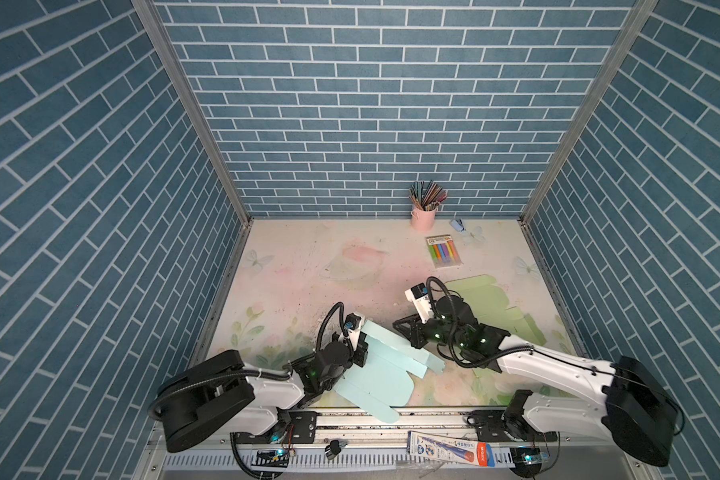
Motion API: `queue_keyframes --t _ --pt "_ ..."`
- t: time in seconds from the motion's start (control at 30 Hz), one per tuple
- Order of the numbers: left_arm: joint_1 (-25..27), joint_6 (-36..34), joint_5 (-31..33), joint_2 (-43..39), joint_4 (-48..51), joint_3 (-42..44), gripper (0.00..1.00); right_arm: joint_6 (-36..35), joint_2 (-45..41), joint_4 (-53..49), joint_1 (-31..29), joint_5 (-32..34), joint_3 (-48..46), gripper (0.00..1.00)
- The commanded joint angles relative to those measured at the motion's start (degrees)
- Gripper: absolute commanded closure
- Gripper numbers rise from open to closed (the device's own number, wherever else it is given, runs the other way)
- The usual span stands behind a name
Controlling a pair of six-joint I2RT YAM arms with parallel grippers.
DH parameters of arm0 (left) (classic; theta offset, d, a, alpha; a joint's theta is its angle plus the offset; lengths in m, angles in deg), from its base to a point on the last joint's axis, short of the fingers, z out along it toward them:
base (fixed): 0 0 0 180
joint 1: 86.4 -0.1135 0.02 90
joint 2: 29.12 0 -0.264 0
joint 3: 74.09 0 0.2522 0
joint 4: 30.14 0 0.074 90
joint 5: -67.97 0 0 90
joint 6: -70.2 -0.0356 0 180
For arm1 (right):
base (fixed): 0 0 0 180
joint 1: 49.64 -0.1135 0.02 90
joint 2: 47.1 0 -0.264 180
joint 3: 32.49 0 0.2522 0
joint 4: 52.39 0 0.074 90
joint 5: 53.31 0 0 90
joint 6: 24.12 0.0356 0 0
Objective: Fold the paper box
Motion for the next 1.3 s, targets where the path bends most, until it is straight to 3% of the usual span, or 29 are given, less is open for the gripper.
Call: queue_keyframes --t 0.0,0.07,0.23,0.67,1.1,1.27 --pt "-0.04 4.99 6.72 -4.43 10.70 -2.65 1.00 -8.35 -8.99 -6.60 0.15 7.44 1.89 0.85" --pt "-0.81 7.08 7.34 -6.99 15.52 -4.08 1.00 -9.42 -12.58 -10.65 0.11 9.67 2.44 0.87" --pt "-3.25 11.97 7.55 -10.38 25.20 -7.63 1.00 -10.52 -12.40 -18.06 0.03 12.67 3.96 1.00" --pt "-4.32 14.25 6.65 -11.96 30.61 -10.98 1.00 -11.51 -4.85 -14.98 -1.97 14.16 3.87 1.00" --pt "-6.29 17.68 7.14 -10.94 38.25 -14.23 1.00 -15.10 0.62 -20.45 -8.91 25.25 7.41 1.00" --pt "-6.72 17.26 6.94 -11.86 38.55 -13.76 1.00 -15.30 0.69 -20.40 -9.16 25.46 6.89 1.00"
